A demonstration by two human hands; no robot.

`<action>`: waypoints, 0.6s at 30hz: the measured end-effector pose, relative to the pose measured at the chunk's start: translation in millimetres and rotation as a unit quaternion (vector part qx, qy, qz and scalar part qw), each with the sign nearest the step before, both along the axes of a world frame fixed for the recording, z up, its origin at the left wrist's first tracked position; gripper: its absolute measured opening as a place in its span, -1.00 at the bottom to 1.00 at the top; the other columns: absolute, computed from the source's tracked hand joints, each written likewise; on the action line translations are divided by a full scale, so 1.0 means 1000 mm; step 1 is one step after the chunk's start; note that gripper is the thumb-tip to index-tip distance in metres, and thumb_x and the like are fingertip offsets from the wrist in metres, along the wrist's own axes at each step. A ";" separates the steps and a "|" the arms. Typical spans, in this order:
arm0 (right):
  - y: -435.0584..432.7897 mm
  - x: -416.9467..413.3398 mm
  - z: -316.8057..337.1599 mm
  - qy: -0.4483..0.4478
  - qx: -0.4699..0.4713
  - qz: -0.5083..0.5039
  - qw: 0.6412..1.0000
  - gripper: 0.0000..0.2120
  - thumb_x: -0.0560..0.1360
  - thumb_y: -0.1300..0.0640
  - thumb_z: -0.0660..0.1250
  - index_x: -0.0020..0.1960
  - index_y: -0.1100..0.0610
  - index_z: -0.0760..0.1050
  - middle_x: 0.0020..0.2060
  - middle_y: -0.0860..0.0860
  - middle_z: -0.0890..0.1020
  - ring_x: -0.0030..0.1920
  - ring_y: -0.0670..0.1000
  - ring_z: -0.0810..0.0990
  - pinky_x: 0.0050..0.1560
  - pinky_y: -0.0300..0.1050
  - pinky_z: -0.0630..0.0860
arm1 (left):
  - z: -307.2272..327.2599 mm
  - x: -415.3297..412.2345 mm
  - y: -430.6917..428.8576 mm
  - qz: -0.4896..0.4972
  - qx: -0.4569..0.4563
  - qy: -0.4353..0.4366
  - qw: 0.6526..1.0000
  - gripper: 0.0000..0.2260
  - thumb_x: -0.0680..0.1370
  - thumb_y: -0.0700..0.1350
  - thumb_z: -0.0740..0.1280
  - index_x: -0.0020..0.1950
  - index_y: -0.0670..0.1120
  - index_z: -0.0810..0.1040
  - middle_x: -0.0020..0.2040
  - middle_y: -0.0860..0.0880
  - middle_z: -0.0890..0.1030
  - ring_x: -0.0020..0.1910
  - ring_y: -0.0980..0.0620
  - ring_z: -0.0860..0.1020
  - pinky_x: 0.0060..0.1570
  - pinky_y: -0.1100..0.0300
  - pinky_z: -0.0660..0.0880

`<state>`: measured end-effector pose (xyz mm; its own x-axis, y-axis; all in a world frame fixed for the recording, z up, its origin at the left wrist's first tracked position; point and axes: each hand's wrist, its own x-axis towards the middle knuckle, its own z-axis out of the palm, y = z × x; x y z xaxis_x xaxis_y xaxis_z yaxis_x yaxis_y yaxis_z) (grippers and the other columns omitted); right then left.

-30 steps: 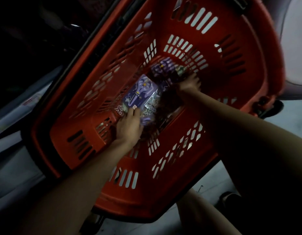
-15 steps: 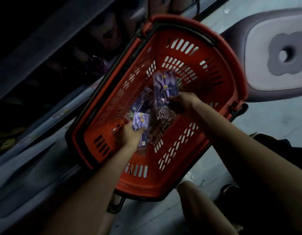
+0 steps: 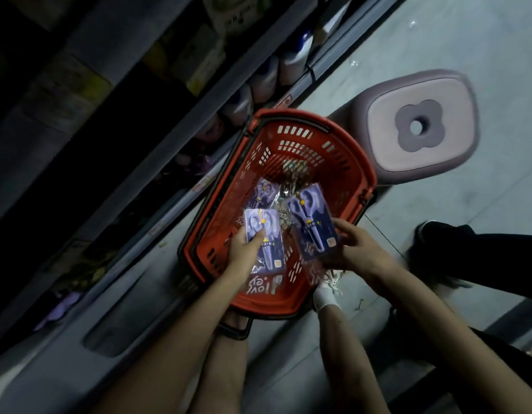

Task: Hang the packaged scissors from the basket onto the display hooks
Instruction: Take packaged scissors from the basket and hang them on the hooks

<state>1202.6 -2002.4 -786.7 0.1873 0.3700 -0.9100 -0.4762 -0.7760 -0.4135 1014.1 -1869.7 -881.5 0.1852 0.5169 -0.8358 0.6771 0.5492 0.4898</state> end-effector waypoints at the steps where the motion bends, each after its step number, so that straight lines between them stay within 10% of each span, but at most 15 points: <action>1: -0.002 0.002 0.007 -0.022 0.003 0.032 0.999 -0.38 0.41 0.51 0.44 0.35 0.02 0.55 -0.06 0.07 0.74 -0.10 0.08 0.74 -0.05 0.05 0.69 | 0.013 0.002 0.005 0.001 -0.014 0.004 1.000 -0.65 0.61 -0.06 0.40 0.36 -0.17 0.55 0.18 -0.13 0.65 0.13 -0.10 0.62 0.09 -0.03 0.58; 5: 0.003 0.008 0.034 -0.235 -0.029 0.145 0.961 -0.64 0.32 0.34 0.52 -0.01 -0.02 0.62 -0.25 -0.04 0.71 -0.23 -0.02 0.70 -0.13 -0.07 0.63 | 0.051 0.006 0.019 0.015 -0.006 0.011 1.000 -0.74 0.55 -0.09 0.47 0.12 -0.24 0.62 0.02 -0.24 0.69 -0.07 -0.06 0.62 -0.12 0.06 0.54; 9: 0.016 0.014 0.057 -0.338 -0.022 0.052 0.939 -0.76 0.34 0.26 0.55 -0.28 -0.01 0.54 -0.33 -0.10 0.67 -0.29 -0.14 0.61 -0.20 -0.20 0.51 | 0.082 0.017 0.028 0.054 0.050 0.040 0.997 -0.76 0.52 -0.25 0.47 -0.29 -0.14 0.48 -0.39 -0.01 0.47 -0.38 0.12 0.37 -0.42 0.23 0.29; 18: 0.009 0.027 0.082 -0.357 0.021 -0.017 0.934 -0.83 0.54 0.26 0.39 -0.02 -0.01 0.66 -0.12 -0.11 0.72 -0.08 -0.15 0.68 0.02 -0.07 0.61 | 0.139 0.026 0.035 0.256 -0.069 -0.050 0.963 -0.73 0.47 -0.34 0.50 0.13 -0.13 0.63 0.04 -0.14 0.71 0.00 -0.10 0.68 0.07 0.02 0.62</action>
<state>1229.9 -1993.0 -704.5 0.7531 0.3846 -0.5338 -0.0926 -0.7413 -0.6648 1039.8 -1834.6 -742.9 0.0177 0.4472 -0.8942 0.2534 0.8632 0.4367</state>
